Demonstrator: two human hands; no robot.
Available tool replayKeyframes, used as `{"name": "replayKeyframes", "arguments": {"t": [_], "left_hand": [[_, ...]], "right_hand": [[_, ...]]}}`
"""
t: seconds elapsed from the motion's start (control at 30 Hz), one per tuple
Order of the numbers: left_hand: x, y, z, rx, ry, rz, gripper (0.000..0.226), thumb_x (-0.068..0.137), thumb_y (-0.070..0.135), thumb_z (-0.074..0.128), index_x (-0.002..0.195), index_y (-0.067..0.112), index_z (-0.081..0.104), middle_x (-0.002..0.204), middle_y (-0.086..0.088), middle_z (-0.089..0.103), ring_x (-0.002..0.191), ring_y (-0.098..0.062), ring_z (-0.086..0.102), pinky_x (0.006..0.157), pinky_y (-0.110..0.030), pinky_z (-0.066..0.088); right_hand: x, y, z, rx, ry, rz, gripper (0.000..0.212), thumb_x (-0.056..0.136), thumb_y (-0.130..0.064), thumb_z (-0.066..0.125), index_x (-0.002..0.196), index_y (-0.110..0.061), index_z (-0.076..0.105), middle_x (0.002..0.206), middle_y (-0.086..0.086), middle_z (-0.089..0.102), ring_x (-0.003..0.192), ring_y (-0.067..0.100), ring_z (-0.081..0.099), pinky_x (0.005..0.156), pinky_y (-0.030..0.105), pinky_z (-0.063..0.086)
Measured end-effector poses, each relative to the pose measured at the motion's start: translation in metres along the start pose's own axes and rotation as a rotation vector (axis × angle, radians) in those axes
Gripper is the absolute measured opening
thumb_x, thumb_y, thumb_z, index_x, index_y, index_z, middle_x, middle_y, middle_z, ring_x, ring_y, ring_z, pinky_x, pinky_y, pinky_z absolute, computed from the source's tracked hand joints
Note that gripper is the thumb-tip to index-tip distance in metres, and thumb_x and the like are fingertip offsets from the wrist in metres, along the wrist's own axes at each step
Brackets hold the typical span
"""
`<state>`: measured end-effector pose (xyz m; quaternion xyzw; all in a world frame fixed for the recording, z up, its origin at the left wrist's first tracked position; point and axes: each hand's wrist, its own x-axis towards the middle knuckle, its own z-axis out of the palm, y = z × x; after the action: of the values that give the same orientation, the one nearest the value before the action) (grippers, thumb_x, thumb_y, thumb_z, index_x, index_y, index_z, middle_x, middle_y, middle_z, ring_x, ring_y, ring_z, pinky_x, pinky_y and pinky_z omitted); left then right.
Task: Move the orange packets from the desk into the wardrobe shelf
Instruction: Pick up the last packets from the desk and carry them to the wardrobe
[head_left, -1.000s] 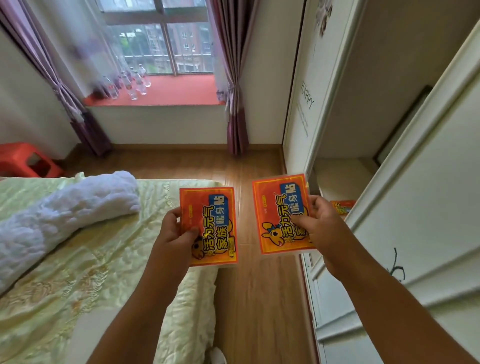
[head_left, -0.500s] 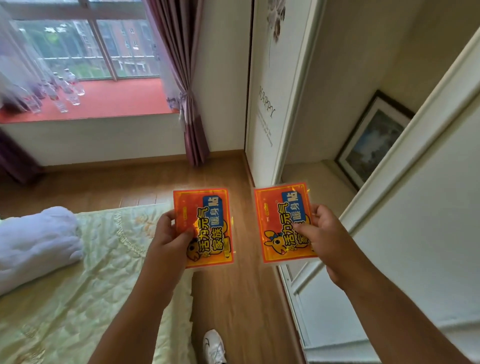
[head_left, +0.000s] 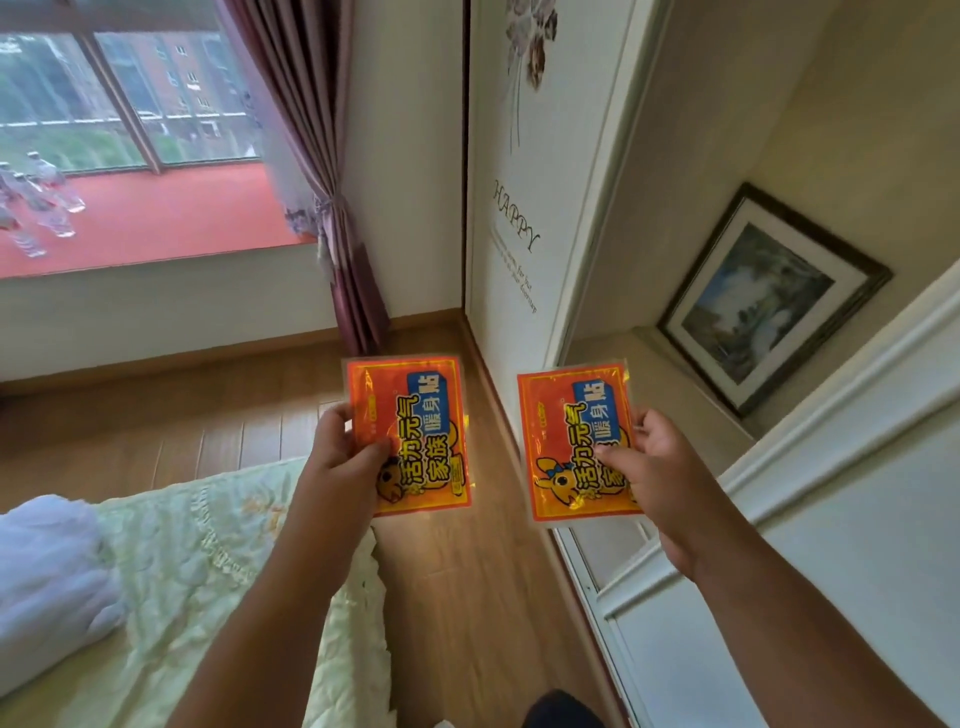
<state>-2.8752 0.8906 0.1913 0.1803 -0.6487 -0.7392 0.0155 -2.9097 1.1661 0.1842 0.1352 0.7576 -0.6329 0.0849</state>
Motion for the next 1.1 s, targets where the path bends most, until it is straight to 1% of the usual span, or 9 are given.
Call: {"name": "replayKeyframes", "arguments": {"t": [0.17, 0.27, 0.33, 0.43, 0.53, 0.8, 0.87, 1.0, 1.1], "left_hand": [[0.037, -0.002, -0.020, 0.044, 0.043, -0.048, 0.030, 0.104, 0.005, 0.048, 0.118, 0.031, 0.053, 0.104, -0.003, 0.077, 0.087, -0.019, 0.078, 0.067, -0.037, 0.062], [0.060, 0.000, -0.029, 0.058, 0.093, -0.070, 0.029, 0.104, 0.005, 0.048, 0.119, 0.030, 0.054, 0.104, -0.003, 0.077, 0.086, -0.019, 0.078, 0.067, -0.037, 0.063], [0.078, 0.003, -0.034, 0.083, 0.123, -0.077, 0.029, 0.104, 0.006, 0.049, 0.116, 0.032, 0.054, 0.104, -0.003, 0.077, 0.088, -0.021, 0.078, 0.074, -0.043, 0.063], [0.111, 0.013, -0.039, 0.101, 0.166, -0.075, 0.030, 0.104, 0.006, 0.049, 0.120, 0.030, 0.054, 0.105, -0.004, 0.077, 0.090, -0.023, 0.078, 0.079, -0.050, 0.062], [0.150, 0.030, -0.036, 0.103, 0.204, -0.060, 0.031, 0.103, 0.004, 0.049, 0.118, 0.029, 0.055, 0.103, -0.004, 0.078, 0.089, -0.022, 0.078, 0.074, -0.047, 0.062], [0.260, 0.069, -0.004, 0.092, 0.213, 0.001, 0.032, 0.103, 0.001, 0.050, 0.114, 0.031, 0.056, 0.103, -0.002, 0.076, 0.092, -0.021, 0.077, 0.076, -0.046, 0.062], [0.283, 0.071, 0.005, 0.086, 0.196, -0.003, 0.032, 0.102, 0.001, 0.050, 0.116, 0.030, 0.056, 0.106, -0.004, 0.076, 0.094, -0.023, 0.077, 0.077, -0.048, 0.062], [0.328, 0.075, 0.026, 0.097, 0.147, -0.049, 0.032, 0.103, 0.001, 0.049, 0.114, 0.031, 0.055, 0.102, -0.003, 0.076, 0.089, -0.019, 0.077, 0.070, -0.041, 0.062], [0.373, 0.080, 0.048, 0.127, 0.069, -0.068, 0.032, 0.103, 0.003, 0.051, 0.114, 0.033, 0.055, 0.102, -0.001, 0.077, 0.087, -0.018, 0.078, 0.071, -0.042, 0.062]], "right_hand": [[0.043, -0.008, 0.032, -0.007, -0.036, 0.013, 0.023, 0.099, -0.005, 0.063, 0.116, -0.020, 0.060, 0.100, -0.002, 0.081, 0.093, 0.021, 0.079, 0.083, 0.045, 0.062], [0.074, -0.013, 0.053, -0.018, -0.086, 0.019, 0.024, 0.099, -0.007, 0.063, 0.119, -0.022, 0.060, 0.104, -0.001, 0.081, 0.091, 0.017, 0.079, 0.081, 0.042, 0.062], [0.098, -0.020, 0.067, -0.004, -0.110, 0.025, 0.025, 0.100, -0.007, 0.063, 0.119, -0.022, 0.060, 0.105, -0.001, 0.080, 0.092, 0.018, 0.079, 0.079, 0.039, 0.061], [0.140, -0.031, 0.087, -0.005, -0.146, 0.020, 0.023, 0.099, -0.010, 0.065, 0.114, -0.027, 0.060, 0.107, 0.000, 0.079, 0.094, 0.021, 0.078, 0.083, 0.045, 0.063], [0.187, -0.049, 0.105, 0.014, -0.188, 0.036, 0.025, 0.100, -0.011, 0.064, 0.121, -0.023, 0.057, 0.111, 0.002, 0.077, 0.097, 0.024, 0.077, 0.087, 0.049, 0.062], [0.301, -0.108, 0.120, 0.075, -0.240, 0.000, 0.025, 0.100, -0.008, 0.063, 0.120, -0.021, 0.058, 0.103, -0.003, 0.075, 0.090, 0.017, 0.076, 0.070, 0.032, 0.057], [0.323, -0.119, 0.119, 0.059, -0.233, -0.010, 0.024, 0.100, -0.008, 0.063, 0.119, -0.021, 0.058, 0.105, -0.001, 0.076, 0.091, 0.018, 0.077, 0.069, 0.032, 0.057], [0.358, -0.128, 0.106, 0.032, -0.175, -0.017, 0.024, 0.099, -0.011, 0.064, 0.113, -0.029, 0.058, 0.107, -0.001, 0.078, 0.093, 0.019, 0.078, 0.073, 0.034, 0.058], [0.382, -0.122, 0.091, 0.015, -0.058, 0.011, 0.024, 0.098, -0.011, 0.064, 0.113, -0.029, 0.059, 0.104, -0.001, 0.079, 0.094, 0.021, 0.078, 0.080, 0.043, 0.061]]}}
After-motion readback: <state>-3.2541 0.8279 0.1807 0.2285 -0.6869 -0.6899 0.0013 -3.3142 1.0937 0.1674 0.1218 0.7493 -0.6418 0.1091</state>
